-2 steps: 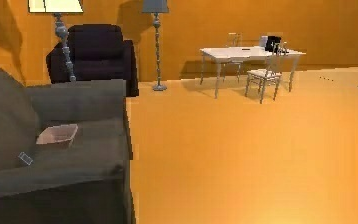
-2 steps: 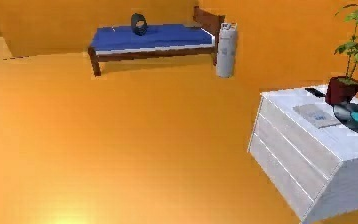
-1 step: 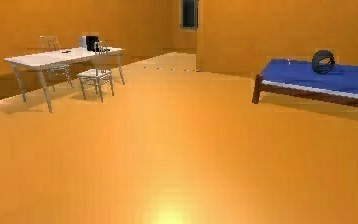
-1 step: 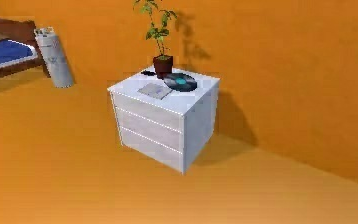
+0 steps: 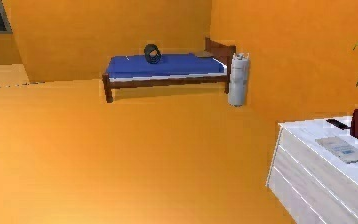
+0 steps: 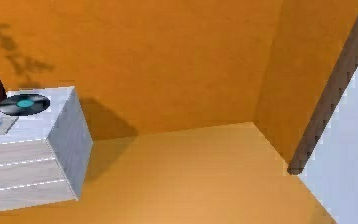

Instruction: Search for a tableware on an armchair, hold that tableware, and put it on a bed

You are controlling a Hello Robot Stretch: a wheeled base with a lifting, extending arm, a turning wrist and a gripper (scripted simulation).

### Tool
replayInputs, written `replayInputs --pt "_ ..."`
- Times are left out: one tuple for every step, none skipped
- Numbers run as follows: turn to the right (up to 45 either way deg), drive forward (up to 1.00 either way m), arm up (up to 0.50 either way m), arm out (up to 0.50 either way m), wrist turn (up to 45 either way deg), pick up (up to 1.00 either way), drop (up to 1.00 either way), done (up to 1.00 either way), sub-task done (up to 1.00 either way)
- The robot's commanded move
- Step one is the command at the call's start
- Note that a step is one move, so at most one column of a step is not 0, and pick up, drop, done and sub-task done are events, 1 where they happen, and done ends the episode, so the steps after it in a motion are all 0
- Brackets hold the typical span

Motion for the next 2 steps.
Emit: replayInputs --pt "0.0 0.15 0.00 0.00 0.0 0.00 0.00 0.00 0.00" --pt "-45.0 0.00 0.00 0.00 0.0 0.00 0.00 0.00 0.00"
